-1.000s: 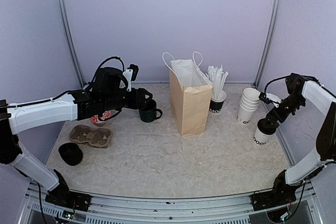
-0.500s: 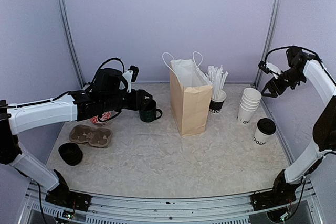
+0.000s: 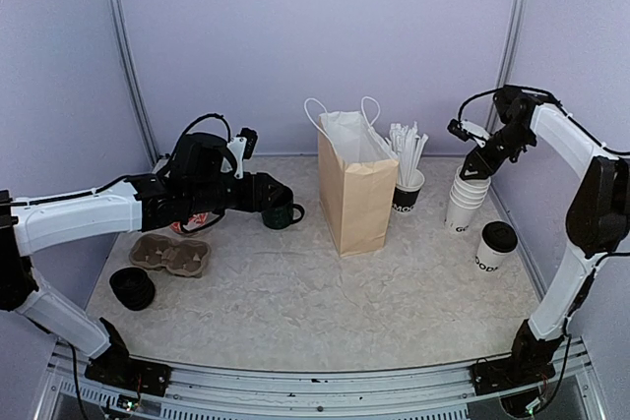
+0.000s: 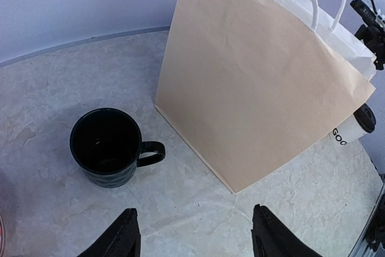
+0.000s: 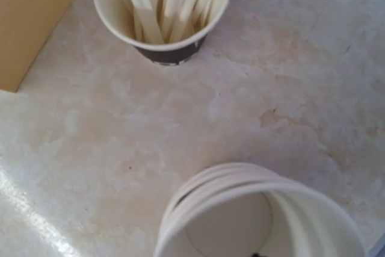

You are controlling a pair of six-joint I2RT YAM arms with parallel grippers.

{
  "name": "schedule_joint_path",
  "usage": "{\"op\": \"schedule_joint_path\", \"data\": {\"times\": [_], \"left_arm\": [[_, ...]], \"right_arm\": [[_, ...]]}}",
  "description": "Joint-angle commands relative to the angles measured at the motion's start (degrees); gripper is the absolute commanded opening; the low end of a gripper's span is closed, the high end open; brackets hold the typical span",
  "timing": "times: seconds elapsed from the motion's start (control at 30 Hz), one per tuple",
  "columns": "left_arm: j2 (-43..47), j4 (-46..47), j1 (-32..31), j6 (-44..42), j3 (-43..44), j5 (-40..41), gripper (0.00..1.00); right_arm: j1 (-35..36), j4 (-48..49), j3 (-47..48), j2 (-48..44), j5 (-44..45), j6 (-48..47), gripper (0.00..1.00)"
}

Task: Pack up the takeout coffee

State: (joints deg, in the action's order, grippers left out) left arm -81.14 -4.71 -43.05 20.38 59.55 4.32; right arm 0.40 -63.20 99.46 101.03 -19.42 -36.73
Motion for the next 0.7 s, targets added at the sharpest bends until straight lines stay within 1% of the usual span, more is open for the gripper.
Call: {"op": "schedule_joint_path", "data": {"times": [0.0,0.4,0.67], "left_arm": [[1.69,0.84,0.11,0.11,-1.07,-0.01,0.62],[0.99,1.49,0.07,0.12,-1.56,-0.55,0.62],[1.14,1.37,0.07,0.18,-1.87,-0.47,0.62]], "right_arm": [[1.76,-1.64,1.64,0.54,0.90,1.46,0.39],[2.23,-2.37,0.69,1.74,2.08,2.57,0.21],[2.23,-2.49,0.46,2.32,2.68,3.21,0.15]]}}
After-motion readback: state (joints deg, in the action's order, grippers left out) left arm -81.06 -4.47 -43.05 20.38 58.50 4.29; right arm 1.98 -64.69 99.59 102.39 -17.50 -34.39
